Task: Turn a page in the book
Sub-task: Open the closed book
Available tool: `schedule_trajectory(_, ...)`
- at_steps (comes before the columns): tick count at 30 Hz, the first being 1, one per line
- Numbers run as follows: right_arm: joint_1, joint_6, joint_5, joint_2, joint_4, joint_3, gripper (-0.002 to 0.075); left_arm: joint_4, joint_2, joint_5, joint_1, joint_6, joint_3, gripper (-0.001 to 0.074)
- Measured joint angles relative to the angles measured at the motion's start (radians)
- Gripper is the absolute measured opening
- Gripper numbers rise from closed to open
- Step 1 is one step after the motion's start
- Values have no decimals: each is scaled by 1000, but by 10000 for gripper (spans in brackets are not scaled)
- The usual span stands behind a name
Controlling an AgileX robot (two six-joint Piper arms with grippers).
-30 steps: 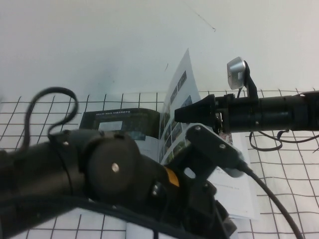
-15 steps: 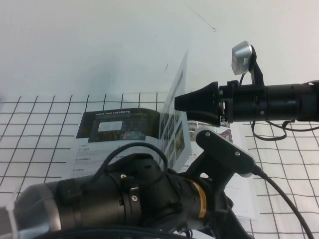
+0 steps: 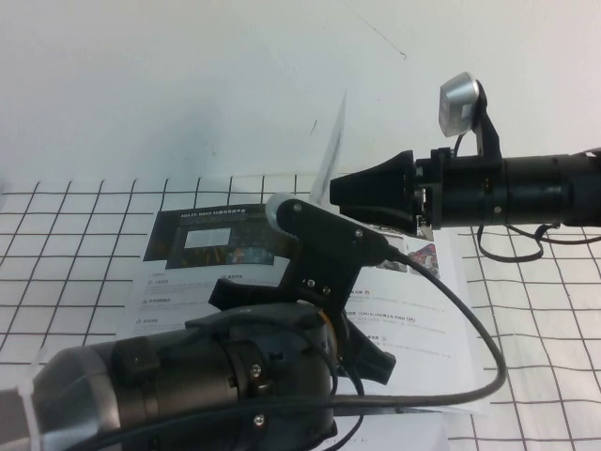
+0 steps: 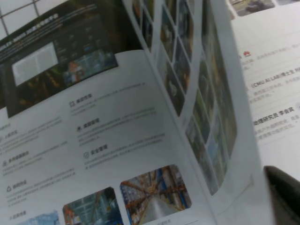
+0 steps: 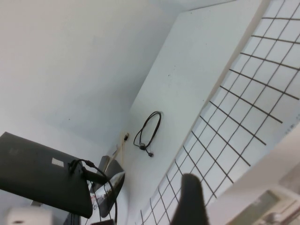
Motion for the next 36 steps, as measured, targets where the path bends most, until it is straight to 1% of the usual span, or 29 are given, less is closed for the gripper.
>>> schedule_trajectory(6, 0, -2, 0, -80, -11, 2, 507, -1, 0, 32, 9, -61, 0, -2)
schedule_trajectory(8, 0, -11, 0, -109, -23, 2, 489, -8, 0, 16, 26, -74, 0, -2)
schedule_trajectory(9, 0, -18, 2, -121, -34, 2, 466, -13, 0, 3, 41, -78, 0, -2)
schedule_trajectory(11, 0, -31, 6, -137, -60, 2, 402, -28, 4, -26, 73, -79, 0, -2)
schedule_trajectory(13, 0, -39, 8, -147, -97, -1, 302, -57, 15, -47, 115, -70, 0, -2)
schedule_trajectory(15, 0, -40, 6, -149, -138, -9, 185, -92, 30, -54, 156, -33, 0, -2)
schedule_trajectory(17, 0, -41, -5, -149, -192, -10, 88, -134, 46, -55, 188, 15, 0, -2)
schedule_trajectory(19, 0, -22, -30, -149, -266, -10, 42, -168, 59, -55, 212, 56, 0, -2)
schedule_trajectory(22, 2, 41, -99, -149, -440, -10, 15, -200, 72, -59, 236, 89, 0, -2)
schedule_trajectory(24, 12, 105, -169, -149, -572, -6, 8, -215, 81, -78, 247, 95, 0, -2)
schedule_trajectory(28, 42, 206, -279, -138, -764, 22, 4, -232, 103, -117, 269, 103, 2, -2)
schedule_trajectory(31, 69, 229, -310, -95, -831, 23, 3, -247, 124, -132, 281, 103, 2, -2)
schedule_trajectory(36, 105, 254, -364, -4, -871, 23, 2, -280, 179, -137, 313, 112, 2, -2)
